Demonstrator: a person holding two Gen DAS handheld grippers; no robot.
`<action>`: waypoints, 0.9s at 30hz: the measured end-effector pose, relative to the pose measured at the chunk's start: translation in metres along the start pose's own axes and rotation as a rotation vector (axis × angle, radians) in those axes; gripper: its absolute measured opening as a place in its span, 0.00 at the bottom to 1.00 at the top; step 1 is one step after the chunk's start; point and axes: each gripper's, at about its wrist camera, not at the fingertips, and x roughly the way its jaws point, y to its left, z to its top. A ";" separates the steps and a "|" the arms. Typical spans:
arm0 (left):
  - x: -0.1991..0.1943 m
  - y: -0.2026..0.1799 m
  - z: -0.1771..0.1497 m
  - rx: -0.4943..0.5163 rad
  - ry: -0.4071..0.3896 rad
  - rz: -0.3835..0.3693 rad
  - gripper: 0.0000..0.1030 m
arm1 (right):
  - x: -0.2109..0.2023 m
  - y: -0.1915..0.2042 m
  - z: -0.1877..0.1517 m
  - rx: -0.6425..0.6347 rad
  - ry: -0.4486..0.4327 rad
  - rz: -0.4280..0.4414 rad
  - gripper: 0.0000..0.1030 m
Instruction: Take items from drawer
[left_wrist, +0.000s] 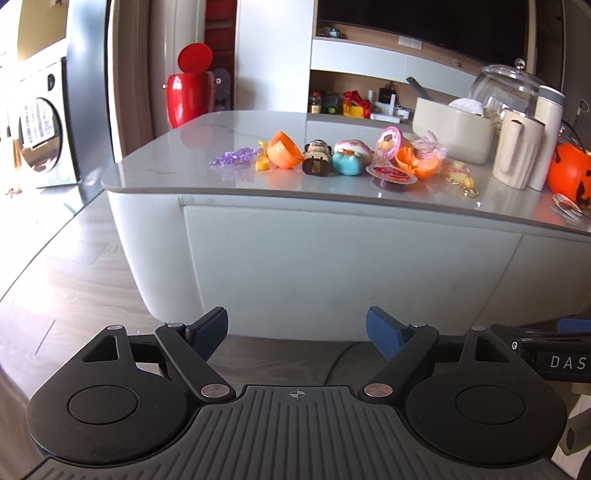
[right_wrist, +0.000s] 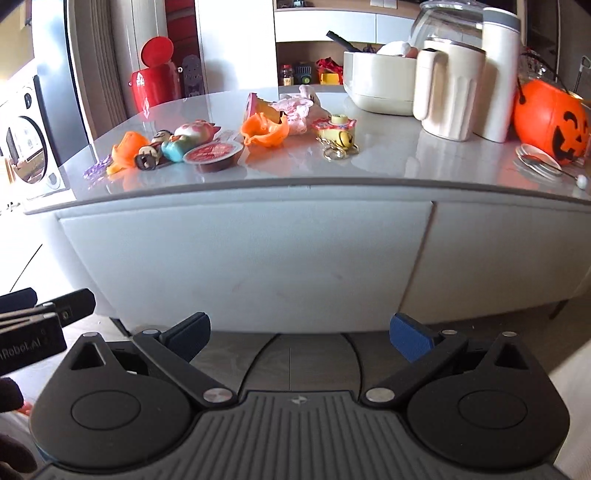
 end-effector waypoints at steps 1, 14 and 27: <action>-0.004 -0.002 -0.007 0.016 0.000 -0.001 0.84 | -0.009 -0.002 -0.011 0.010 -0.004 0.002 1.00; 0.006 -0.013 -0.016 0.090 0.047 -0.012 0.71 | -0.027 0.011 -0.039 -0.126 -0.090 -0.035 1.00; 0.010 -0.011 -0.017 0.078 0.065 -0.028 0.70 | -0.016 0.010 -0.039 -0.120 -0.061 -0.035 1.00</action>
